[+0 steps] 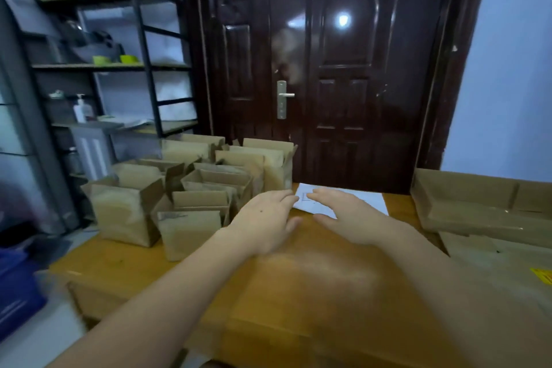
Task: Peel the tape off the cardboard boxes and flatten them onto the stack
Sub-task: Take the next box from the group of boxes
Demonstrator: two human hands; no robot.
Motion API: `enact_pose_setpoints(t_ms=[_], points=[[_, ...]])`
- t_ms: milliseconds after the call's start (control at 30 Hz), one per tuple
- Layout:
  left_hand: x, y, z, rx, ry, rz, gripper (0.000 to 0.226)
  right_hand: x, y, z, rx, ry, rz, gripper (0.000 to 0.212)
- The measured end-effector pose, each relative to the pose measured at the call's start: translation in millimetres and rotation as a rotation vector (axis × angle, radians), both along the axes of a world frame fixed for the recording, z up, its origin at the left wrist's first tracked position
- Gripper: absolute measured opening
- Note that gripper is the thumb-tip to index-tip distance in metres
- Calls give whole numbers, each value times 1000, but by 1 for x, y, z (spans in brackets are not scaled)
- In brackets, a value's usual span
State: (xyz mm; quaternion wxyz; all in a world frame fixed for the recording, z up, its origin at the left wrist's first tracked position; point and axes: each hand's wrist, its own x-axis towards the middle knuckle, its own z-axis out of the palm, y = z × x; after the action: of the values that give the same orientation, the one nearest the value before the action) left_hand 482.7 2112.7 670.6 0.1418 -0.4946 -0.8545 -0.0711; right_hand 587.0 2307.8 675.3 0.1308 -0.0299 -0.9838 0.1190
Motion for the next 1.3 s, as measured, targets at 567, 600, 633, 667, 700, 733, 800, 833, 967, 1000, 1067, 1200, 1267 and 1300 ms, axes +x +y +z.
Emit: enact_pose_setpoints(t_ms=[567, 600, 633, 667, 700, 733, 800, 833, 967, 1000, 1067, 1200, 1267, 1300], points=[[-91, -156, -14, -169, 70, 295, 75, -139, -145, -25, 155, -18, 303, 62], [-93, -159, -16, -186, 65, 304, 77, -141, -147, -30, 147, -26, 303, 60], [-96, -161, -19, -197, 57, 309, 77, -142, -148, -34, 117, -30, 292, 57], [-97, -163, -20, -203, 52, 308, 77, -142, -149, -37, 81, -32, 268, 54], [-98, -166, -21, -203, 52, 301, 76, -142, -149, -39, 58, -29, 240, 51], [-99, -169, -21, -201, 57, 292, 73, -141, -149, -39, 55, -21, 226, 48], [-101, -174, -21, -198, 75, 284, 67, -137, -148, -39, 59, -3, 249, 44], [-102, -177, -21, -201, 76, 294, 65, -132, -148, -38, 49, -3, 271, 42], [-102, -191, -29, -211, 19, 341, 66, -107, -143, -35, 4, -1, 324, 42], [-99, -193, -32, -207, -4, 336, 66, -99, -141, -35, -10, 9, 330, 41], [-91, -194, -39, -177, -41, 299, 61, -85, -134, -34, -13, 24, 334, 41], [-68, -181, -53, -54, -56, 183, 45, -50, -111, -41, -7, 45, 310, 41], [-54, -167, -58, -2, -79, 123, 40, -29, -96, -46, -29, 40, 277, 42], [-46, -159, -59, 19, -101, 102, 40, -19, -87, -48, -50, 43, 257, 42]])
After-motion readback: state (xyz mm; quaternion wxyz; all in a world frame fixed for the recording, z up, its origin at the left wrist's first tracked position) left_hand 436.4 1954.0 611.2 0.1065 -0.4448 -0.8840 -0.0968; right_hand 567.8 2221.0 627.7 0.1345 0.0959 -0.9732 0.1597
